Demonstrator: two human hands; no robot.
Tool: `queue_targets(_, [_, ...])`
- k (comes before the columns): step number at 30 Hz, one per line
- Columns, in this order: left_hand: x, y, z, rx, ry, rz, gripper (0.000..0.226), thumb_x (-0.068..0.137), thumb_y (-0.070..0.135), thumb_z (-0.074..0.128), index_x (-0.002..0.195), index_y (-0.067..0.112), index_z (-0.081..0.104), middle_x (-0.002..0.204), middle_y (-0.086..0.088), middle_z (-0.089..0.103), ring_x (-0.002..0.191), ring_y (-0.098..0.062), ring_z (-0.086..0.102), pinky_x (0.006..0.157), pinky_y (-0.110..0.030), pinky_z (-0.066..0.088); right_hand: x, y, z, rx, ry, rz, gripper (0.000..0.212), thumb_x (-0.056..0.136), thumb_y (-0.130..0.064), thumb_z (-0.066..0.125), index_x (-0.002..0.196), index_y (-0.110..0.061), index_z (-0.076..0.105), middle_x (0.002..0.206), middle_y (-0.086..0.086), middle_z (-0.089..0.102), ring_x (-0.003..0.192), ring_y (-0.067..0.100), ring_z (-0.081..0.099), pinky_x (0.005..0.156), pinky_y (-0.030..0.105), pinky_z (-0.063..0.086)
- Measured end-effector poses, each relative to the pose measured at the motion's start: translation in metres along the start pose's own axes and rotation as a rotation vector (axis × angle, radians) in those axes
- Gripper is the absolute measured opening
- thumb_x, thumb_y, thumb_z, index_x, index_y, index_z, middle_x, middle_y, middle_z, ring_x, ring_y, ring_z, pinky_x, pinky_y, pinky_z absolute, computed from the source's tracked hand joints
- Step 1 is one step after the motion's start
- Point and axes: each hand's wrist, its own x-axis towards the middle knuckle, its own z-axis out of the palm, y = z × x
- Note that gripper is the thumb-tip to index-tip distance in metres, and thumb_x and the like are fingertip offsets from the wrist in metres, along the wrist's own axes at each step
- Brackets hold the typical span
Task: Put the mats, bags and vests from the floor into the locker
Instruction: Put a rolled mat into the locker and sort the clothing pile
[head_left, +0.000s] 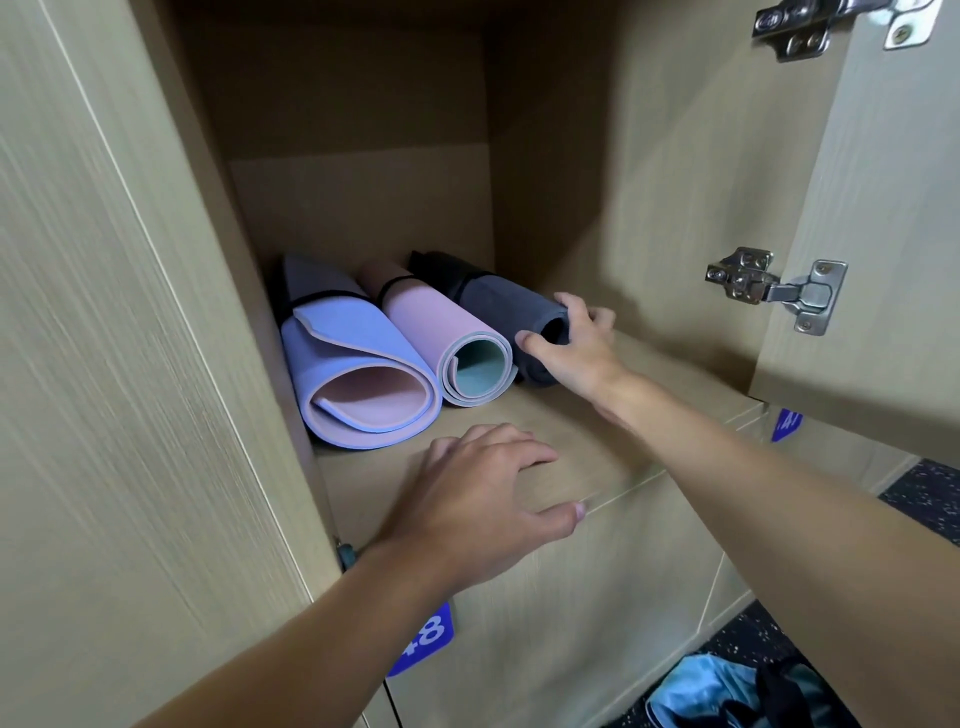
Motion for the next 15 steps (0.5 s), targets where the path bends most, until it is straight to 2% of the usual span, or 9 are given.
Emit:
queue_targets(2, [0.000,0.000,0.001,0.001,-0.001,-0.001,0.056,0.080,0.068,0.061,0.130,0.044,0.055,0.137,0.029,0.045,0.121,0.014,0.026,0.102,-0.017,0.018,-0.002,0.002,0.000,0.016,0.052,-0.029,0.073,0.082,-0.035,0.074,0.144,-0.024,0.036,0.136,0.003,0.030,0.128,0.018,0.037,0.111,0.028,0.032])
queue_targets(5, [0.001,0.000,0.003,0.007,0.002,-0.004,0.057,0.079,0.069,0.060,0.129,0.044,0.056,0.138,0.029,0.045,0.124,0.013,0.028,0.102,-0.017,0.017,0.002,-0.001,0.003,0.047,0.074,-0.037,0.067,0.081,-0.028,0.076,0.137,-0.017,0.041,0.133,0.002,0.038,0.117,0.015,0.044,0.097,0.021,0.035])
queue_targets(9, [0.001,-0.003,0.004,0.013,0.005,-0.006,0.057,0.077,0.072,0.060,0.127,0.045,0.056,0.136,0.029,0.047,0.127,0.011,0.032,0.104,-0.019,0.019,0.009,-0.001,0.011,0.060,0.055,-0.054,0.067,0.080,-0.027,0.077,0.136,-0.014,0.043,0.135,0.005,0.043,0.121,0.019,0.047,0.104,0.029,0.040])
queue_targets(12, [0.002,-0.005,0.005,0.014,0.008,-0.007,0.056,0.077,0.072,0.060,0.126,0.045,0.057,0.135,0.030,0.048,0.127,0.011,0.033,0.104,-0.019,0.020,0.007,0.003,0.009,0.076,0.032,-0.074,0.075,0.080,-0.031,0.079,0.141,-0.013,0.040,0.140,0.005,0.042,0.127,0.018,0.045,0.109,0.032,0.038])
queue_targets(15, [0.003,-0.005,0.005,0.018,0.002,-0.001,0.056,0.077,0.071,0.060,0.126,0.045,0.057,0.135,0.029,0.048,0.128,0.011,0.033,0.105,-0.020,0.020,0.000,0.009,0.003,0.072,-0.015,-0.096,0.086,0.080,-0.029,0.080,0.148,-0.014,0.030,0.147,0.006,0.034,0.134,0.017,0.038,0.112,0.027,0.031])
